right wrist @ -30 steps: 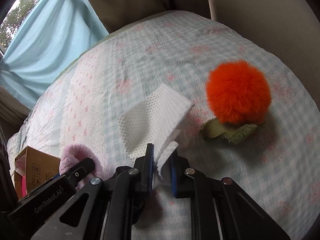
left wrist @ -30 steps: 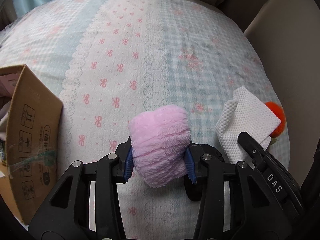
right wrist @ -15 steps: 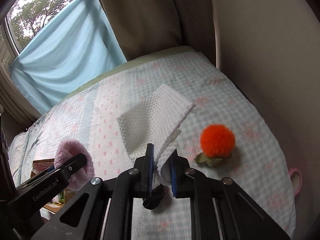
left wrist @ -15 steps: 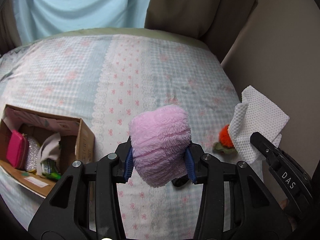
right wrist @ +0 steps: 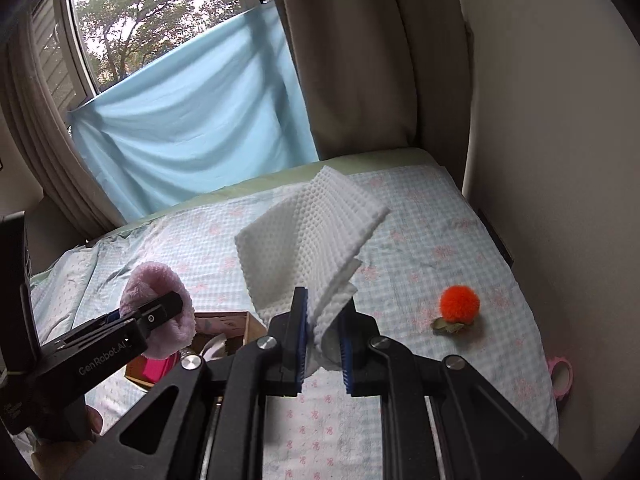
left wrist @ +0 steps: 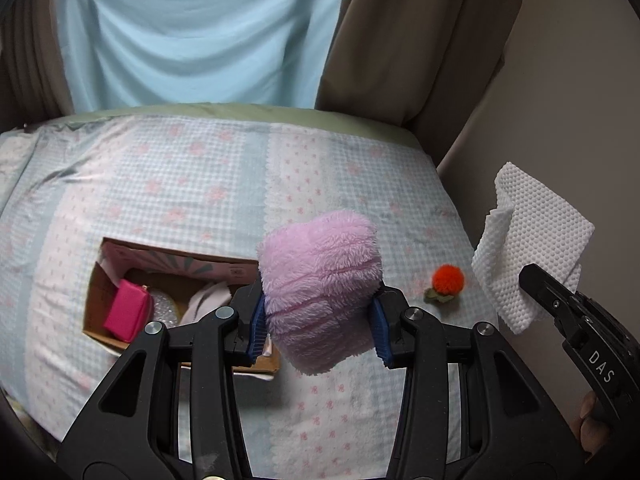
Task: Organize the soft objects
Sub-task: 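Lift and carry the pink scrunchie and white cloth over the box, then open both tools to drop the scrunchie and cloth into the box, then move both tools toward the black scrunchie and orange pompom, then grasp the black scrunchie with the left tool while the right tool grasps the orange pompom, then lift and carry the black scrunchie and orange pompom over the box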
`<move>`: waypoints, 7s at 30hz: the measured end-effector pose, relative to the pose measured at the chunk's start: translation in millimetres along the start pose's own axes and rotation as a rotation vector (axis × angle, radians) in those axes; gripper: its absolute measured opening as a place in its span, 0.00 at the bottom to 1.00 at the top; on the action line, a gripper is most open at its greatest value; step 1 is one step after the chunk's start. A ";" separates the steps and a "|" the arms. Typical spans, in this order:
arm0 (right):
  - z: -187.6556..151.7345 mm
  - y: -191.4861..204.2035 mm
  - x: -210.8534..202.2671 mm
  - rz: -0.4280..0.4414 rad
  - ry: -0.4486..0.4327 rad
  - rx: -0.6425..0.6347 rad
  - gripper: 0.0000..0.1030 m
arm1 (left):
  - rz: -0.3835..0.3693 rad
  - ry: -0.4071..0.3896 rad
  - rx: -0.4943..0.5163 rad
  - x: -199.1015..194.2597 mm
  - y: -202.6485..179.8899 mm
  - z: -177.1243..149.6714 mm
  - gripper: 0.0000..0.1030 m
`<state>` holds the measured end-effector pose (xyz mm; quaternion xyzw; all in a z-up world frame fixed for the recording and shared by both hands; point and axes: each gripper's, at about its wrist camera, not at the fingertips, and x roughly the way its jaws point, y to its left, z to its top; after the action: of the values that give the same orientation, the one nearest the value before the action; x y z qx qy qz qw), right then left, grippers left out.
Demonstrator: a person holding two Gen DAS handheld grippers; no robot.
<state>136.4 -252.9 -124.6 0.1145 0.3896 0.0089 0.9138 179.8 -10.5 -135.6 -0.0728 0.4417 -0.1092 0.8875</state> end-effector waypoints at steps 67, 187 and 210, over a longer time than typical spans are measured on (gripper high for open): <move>-83.0 188.3 247.5 0.012 0.620 0.097 1.00 | 0.068 0.491 0.379 157.8 222.3 -48.1 1.00; -74.5 -225.7 228.6 -0.170 0.043 0.010 0.31 | 0.023 0.046 0.155 273.3 -141.8 -129.4 0.18; 2.6 -20.2 7.3 -0.142 -0.072 0.017 0.32 | -0.008 -0.045 0.208 22.7 -34.9 -16.8 0.18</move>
<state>141.9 -272.4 -132.4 0.0948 0.3637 -0.0634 0.9245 175.1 -50.6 -155.3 0.0154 0.4076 -0.1565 0.8995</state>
